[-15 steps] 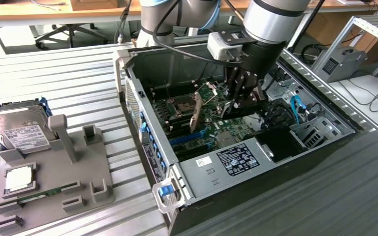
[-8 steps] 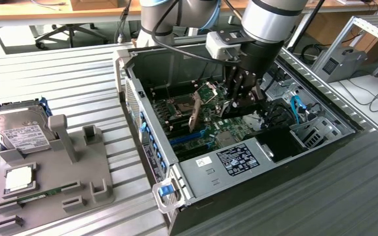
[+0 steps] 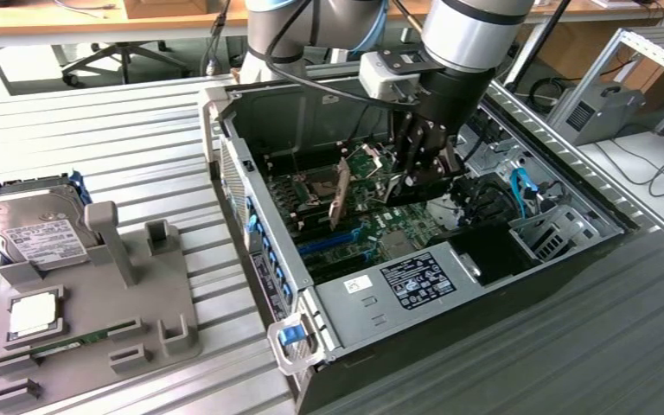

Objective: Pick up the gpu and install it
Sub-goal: 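Insert the gpu into the slot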

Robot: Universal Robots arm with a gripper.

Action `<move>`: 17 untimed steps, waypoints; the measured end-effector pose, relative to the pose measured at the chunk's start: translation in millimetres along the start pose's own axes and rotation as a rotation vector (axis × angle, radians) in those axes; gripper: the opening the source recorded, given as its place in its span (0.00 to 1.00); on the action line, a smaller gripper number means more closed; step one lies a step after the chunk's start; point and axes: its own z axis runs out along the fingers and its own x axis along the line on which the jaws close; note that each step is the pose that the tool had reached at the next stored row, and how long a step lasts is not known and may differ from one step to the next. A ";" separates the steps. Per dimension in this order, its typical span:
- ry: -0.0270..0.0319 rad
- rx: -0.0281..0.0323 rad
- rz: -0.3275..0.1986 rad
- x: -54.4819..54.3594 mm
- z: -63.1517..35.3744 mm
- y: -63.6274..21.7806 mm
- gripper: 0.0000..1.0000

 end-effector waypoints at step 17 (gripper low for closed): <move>0.0028 -0.0122 -0.082 0.0 0.1 0.0 0.26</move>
